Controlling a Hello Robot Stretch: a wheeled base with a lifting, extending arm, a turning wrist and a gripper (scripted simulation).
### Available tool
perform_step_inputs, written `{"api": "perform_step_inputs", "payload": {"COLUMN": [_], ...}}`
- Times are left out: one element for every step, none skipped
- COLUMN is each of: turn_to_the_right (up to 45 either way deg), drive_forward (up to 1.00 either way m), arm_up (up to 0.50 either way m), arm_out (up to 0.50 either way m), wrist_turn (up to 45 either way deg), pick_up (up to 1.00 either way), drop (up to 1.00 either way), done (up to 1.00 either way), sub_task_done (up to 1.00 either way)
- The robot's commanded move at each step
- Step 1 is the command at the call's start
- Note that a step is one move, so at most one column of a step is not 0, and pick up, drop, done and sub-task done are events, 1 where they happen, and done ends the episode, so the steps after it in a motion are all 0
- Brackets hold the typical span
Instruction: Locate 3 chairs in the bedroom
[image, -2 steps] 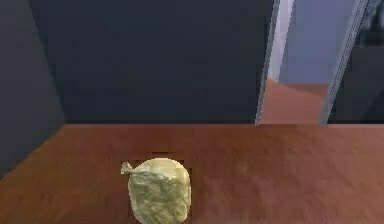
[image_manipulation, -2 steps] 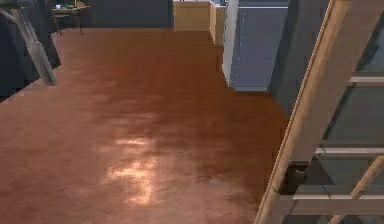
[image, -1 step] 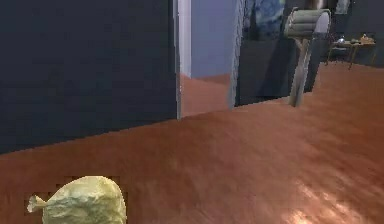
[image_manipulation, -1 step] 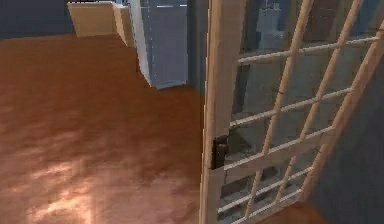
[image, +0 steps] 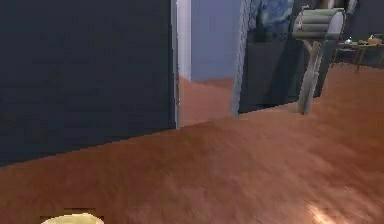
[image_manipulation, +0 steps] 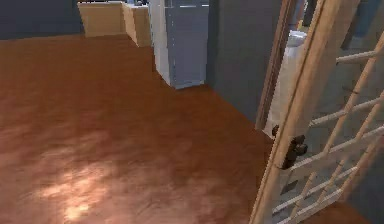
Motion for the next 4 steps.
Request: {"api": "perform_step_inputs", "payload": {"turn_to_the_right": [45.0,30.0,0.0,36.0], "drive_forward": [0.0,0.0,0.8,0.0], "arm_up": [0.0,0.0,0.0,0.0], "arm_out": [0.0,0.0,0.0,0.0], "wrist_turn": [0.0,0.0,0.0,0.0], "pick_up": [0.0,0.0,0.0,0.0], "drop": [0.0,0.0,0.0,0.0], "done": [0.0,0.0,0.0,0.0], "sub_task_done": [0.0,0.0,0.0,0.0]}}
